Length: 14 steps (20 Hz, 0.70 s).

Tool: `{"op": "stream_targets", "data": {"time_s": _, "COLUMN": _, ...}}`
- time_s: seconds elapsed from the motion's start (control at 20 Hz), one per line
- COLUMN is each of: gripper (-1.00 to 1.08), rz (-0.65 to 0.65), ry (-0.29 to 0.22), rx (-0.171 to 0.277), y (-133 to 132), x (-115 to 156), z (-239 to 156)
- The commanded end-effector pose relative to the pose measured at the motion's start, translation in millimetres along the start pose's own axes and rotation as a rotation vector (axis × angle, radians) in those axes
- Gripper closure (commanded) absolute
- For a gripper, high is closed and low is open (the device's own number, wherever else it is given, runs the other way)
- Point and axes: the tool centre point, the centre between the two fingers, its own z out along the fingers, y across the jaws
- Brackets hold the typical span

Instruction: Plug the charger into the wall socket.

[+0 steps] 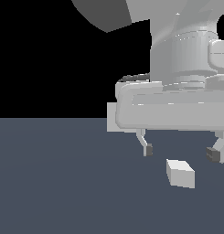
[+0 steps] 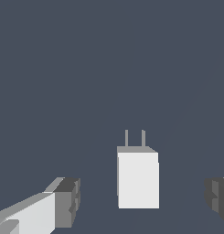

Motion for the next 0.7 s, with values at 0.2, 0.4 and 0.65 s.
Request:
{"op": "stream_targets", "data": {"time_s": 0.2, "gripper": -0.92, "rz": 0.001, "ry": 0.000, "rx": 0.001, "y": 0.2, "x": -1.6, "z": 25.6}}
{"op": "stream_targets", "data": {"time_s": 0.4, "gripper": -0.92, "rz": 0.001, "ry": 0.000, "rx": 0.001, "y": 0.1, "x": -1.6, "z": 31.5}}
{"op": "stream_targets", "data": {"time_s": 0.65, "gripper": 1.08, "rz": 0.001, "ry": 0.000, "rx": 0.001, "y": 0.1, "x": -1.6, "z": 31.7}}
